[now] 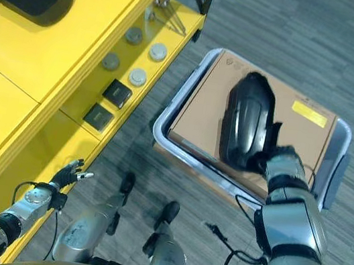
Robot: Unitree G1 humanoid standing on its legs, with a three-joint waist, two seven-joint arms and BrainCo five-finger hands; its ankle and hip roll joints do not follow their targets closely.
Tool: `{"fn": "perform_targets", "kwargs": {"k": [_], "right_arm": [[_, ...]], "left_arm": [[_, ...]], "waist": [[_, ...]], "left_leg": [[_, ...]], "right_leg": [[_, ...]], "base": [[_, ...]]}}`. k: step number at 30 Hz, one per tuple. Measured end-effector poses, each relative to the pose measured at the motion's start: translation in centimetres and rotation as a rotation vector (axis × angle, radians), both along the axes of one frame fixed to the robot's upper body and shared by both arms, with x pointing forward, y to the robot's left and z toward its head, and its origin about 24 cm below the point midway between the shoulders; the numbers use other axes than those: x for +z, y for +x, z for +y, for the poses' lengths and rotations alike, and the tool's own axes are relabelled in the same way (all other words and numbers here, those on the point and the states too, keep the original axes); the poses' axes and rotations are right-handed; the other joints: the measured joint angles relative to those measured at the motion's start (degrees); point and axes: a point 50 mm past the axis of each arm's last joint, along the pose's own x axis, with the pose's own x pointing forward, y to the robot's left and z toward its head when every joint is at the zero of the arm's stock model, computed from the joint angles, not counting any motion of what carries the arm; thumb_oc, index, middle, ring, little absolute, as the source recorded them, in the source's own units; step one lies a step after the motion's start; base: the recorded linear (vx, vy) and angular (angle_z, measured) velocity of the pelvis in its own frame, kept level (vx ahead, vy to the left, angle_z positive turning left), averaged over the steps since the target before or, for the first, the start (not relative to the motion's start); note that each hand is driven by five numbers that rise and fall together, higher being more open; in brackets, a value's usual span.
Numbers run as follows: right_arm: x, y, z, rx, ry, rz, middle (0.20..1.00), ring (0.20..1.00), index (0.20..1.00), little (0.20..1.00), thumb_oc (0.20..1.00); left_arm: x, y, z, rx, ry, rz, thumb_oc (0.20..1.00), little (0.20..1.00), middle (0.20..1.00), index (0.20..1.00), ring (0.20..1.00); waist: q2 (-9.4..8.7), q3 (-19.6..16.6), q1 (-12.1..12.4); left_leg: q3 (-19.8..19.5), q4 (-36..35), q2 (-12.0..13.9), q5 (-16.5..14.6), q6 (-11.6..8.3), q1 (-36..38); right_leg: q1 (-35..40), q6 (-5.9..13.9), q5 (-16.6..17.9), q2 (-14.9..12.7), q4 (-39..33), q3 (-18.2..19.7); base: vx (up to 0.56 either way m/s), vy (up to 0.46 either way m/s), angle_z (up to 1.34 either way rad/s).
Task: Move parts from the plastic box to the shelf.
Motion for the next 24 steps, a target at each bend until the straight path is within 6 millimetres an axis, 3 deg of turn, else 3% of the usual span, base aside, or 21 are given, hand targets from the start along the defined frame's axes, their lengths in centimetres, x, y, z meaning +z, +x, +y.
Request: {"fn": "perform_targets", "kwargs": {"k": [3,7,9,11,14,22,24], "right_arm": [[-3.1,-2.2,0.0,0.071,-0.015,0.036,0.2,0.2,0.2,0.2,0.2],[-5.1,-4.2,1.2,0.187,-0.072,0.021,0.2,0.2,0.2,0.2,0.2],[-5.1,-4.4,2.1,0.239,-0.098,0.002,0.2,0.2,0.2,0.2,0.2],[-3.4,-3.3,3.9,0.339,-0.193,-0.081,0.2,0.2,0.2,0.2,0.2],[-3.0,-3.2,4.1,0.358,-0.268,-0.106,0.2,0.2,0.2,0.2,0.2],[4.5,-1.4,8.7,0.562,-0.513,-0.493,0.2,0.2,0.2,0.2,0.2],[5.6,-1.3,9.2,0.592,-0.534,-0.55,0.2,0.2,0.2,0.2,0.2]], "left_arm": [[2.7,1.0,-0.1,-0.056,-0.005,-0.116,1.0,1.0,1.0,1.0,1.0],[6.5,2.2,-0.5,-0.118,-0.017,-0.225,1.0,1.0,1.0,1.0,1.0],[6.9,2.4,-0.6,-0.103,-0.047,-0.225,1.0,1.0,1.0,1.0,1.0],[7.4,2.7,-1.2,-0.081,-0.116,-0.197,1.0,1.0,1.0,1.0,1.0],[7.3,2.9,-2.4,-0.072,-0.203,-0.162,1.0,1.0,1.0,1.0,1.0],[9.5,2.8,-5.7,-0.14,-0.458,-0.112,1.0,1.0,1.0,1.0,1.0],[9.7,2.8,-6.0,-0.143,-0.492,-0.104,1.0,1.0,1.0,1.0,1.0]], "waist": [[-1.61,-3.62,-1.15],[-3.71,-8.17,-3.48],[-4.15,-10.16,-4.29],[-4.34,-11.12,-5.92],[-4.6,-12.21,-6.83],[-4.59,-12.42,-8.11],[-4.59,-12.43,-8.14]], "left_leg": [[1.02,-0.31,0.26,-0.86,0.04,2.14],[1.9,-0.37,0.55,-1.95,0.31,4.26],[3.07,-0.37,0.74,-2.35,0.32,4.63],[4.56,-0.39,1.03,-2.83,0.51,6.34],[4.93,-0.37,1.24,-2.84,0.54,7.06],[6.22,-0.36,1.54,-3.09,0.84,8.22],[6.25,-0.36,1.52,-3.3,0.8,8.77]], "right_leg": [[1.64,-0.01,-0.43,0.1,-0.01,1.02],[3.22,-0.15,-1.37,0.26,-0.01,2.04],[3.42,0.04,-1.59,0.33,-0.03,3.09],[4.47,-0.08,-1.53,0.49,-0.04,4.45],[4.62,-0.3,-1.67,0.55,-0.06,4.59],[5.23,-0.34,-1.39,0.69,-0.24,5.83],[5.77,-0.44,-1.5,0.68,-0.28,5.88]], "base": [[0.02,-0.088,-0.18],[0.05,-0.081,-0.16],[0.05,-0.064,-0.28],[0.03,-0.066,-0.38],[0.0,-0.05,-0.08],[-0.01,-0.024,-0.07],[0.0,0.0,0.0]]}}
